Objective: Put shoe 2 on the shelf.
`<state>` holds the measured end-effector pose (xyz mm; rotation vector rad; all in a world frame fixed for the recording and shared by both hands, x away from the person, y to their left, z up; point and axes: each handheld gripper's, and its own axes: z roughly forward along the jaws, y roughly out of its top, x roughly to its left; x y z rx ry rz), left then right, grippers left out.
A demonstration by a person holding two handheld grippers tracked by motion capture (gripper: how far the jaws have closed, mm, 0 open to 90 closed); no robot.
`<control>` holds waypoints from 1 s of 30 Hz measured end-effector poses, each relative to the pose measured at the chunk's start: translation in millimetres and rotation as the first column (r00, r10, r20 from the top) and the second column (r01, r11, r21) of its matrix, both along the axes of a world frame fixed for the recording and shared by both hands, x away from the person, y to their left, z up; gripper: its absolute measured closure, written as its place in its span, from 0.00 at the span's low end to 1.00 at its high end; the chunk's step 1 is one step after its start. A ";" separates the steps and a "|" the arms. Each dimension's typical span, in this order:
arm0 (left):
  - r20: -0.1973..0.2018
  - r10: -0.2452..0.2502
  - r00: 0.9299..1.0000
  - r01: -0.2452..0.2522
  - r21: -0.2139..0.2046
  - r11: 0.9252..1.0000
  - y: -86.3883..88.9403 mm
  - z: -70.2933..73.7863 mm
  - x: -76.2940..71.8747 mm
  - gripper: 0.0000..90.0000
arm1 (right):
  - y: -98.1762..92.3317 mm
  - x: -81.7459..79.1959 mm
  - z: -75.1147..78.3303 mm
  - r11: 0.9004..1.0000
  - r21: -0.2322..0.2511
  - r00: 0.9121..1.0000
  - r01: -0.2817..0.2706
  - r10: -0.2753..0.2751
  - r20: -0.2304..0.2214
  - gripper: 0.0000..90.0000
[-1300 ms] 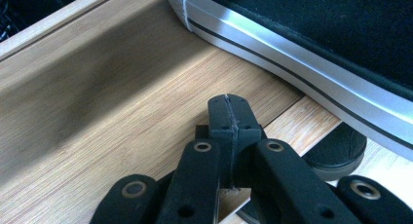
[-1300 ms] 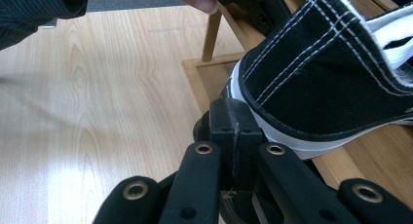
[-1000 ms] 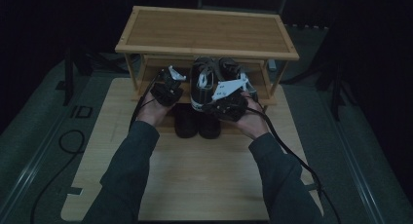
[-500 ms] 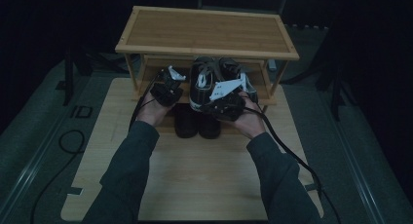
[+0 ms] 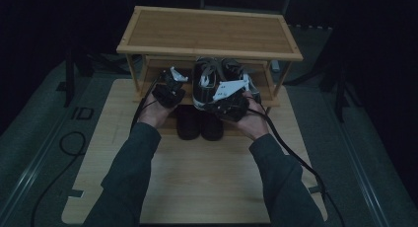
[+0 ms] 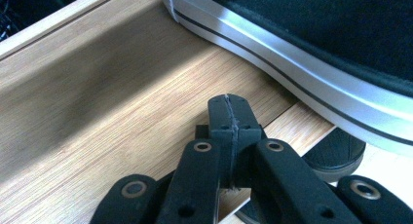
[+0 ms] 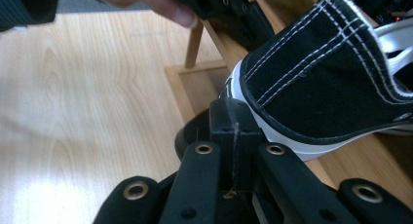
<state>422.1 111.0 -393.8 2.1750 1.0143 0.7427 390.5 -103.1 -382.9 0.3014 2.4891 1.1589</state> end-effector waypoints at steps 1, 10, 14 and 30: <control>0.000 0.000 1.000 0.000 -0.001 1.000 0.1 0.0 0.0 1.00 | 0.5 0.3 -1.0 1.000 -0.003 1.000 -0.002 0.002 -0.004 1.00; 0.001 0.001 1.000 -0.001 -0.005 1.000 0.2 -0.2 0.0 1.00 | 2.2 1.9 -2.2 1.000 0.004 1.000 0.013 -0.013 0.011 1.00; 0.003 0.002 1.000 -0.002 -0.005 1.000 0.2 -0.4 -0.2 1.00 | 2.6 1.4 -4.3 1.000 -0.011 1.000 0.019 -0.019 0.015 1.00; 0.000 -0.009 1.000 0.009 0.022 1.000 1.9 0.6 -0.3 1.00 | 1.5 10.0 -7.5 0.995 0.005 0.995 0.100 -0.100 0.028 1.00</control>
